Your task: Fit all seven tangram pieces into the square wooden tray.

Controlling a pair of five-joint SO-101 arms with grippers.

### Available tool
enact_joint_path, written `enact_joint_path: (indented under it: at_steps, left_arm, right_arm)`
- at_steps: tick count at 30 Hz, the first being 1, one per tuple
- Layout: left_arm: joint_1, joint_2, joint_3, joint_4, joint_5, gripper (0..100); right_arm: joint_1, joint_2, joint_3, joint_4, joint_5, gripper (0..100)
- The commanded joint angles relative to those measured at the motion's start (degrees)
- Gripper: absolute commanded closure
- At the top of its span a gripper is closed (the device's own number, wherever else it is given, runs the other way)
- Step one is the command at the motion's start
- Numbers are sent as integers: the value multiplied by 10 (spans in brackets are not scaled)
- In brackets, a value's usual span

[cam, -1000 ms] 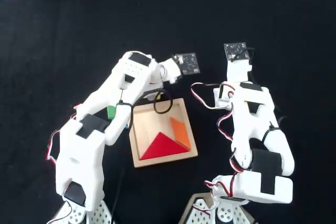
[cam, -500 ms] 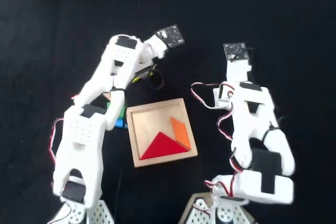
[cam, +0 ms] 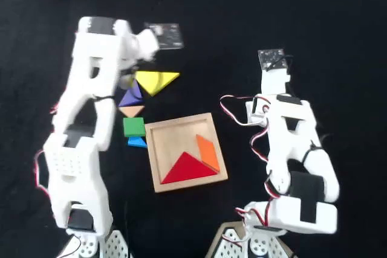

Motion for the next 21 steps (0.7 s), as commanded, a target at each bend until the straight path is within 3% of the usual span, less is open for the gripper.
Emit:
enact_joint_path:
  at_steps: [1,6,10,12,16,21]
  left_arm:
    - [-26,-18,-25,-60,4,793]
    - [-12,35,-42,-105,22,742]
    - [-15,82,-63,-197,33,744]
    - [-15,109,-75,-268,78,744]
    - [-11,164,-81,-404,244,744]
    - [-23,227,-79,-478,287,744]
  right_arm:
    - [4,0,-30,3,0,987]
    - [4,0,-29,3,0,987]
    - [4,0,-29,2,0,987]
    - [4,0,-29,-3,0,987]
    - [-3,0,-29,-4,0,987]
    - [-9,0,-29,-4,0,987]
